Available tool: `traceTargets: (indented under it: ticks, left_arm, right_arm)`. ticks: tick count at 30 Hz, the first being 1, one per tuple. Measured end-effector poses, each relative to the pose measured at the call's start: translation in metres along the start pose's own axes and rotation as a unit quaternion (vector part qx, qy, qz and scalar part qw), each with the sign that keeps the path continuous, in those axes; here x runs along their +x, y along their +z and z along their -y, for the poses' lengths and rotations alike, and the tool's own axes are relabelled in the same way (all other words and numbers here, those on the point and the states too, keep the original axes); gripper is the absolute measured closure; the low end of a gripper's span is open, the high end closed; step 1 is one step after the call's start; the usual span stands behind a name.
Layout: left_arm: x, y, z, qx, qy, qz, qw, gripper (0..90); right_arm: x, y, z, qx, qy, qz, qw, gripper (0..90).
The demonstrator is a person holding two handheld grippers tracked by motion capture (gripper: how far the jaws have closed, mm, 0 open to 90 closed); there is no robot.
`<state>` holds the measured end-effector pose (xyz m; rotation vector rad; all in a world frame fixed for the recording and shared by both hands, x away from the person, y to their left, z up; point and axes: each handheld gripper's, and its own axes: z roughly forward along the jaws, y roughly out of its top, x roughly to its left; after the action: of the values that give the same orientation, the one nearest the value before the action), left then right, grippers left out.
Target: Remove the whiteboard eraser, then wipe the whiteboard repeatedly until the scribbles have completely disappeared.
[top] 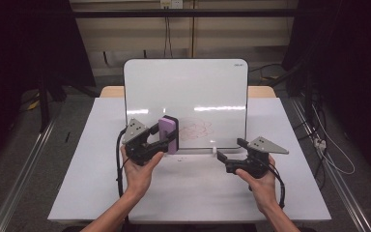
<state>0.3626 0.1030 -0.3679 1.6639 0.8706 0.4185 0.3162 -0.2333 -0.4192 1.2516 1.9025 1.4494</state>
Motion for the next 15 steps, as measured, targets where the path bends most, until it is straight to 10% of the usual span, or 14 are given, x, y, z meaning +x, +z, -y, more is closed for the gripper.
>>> traceTargets:
  ticks: [15]
  left_arm:
    - [0.024, -0.011, -0.002, 0.046, 0.067, -0.029, 0.9963, 41.1]
  right_arm:
    - [-0.031, -0.042, 0.019, 0.007, 0.001, 0.085, 0.9963, 6.8]
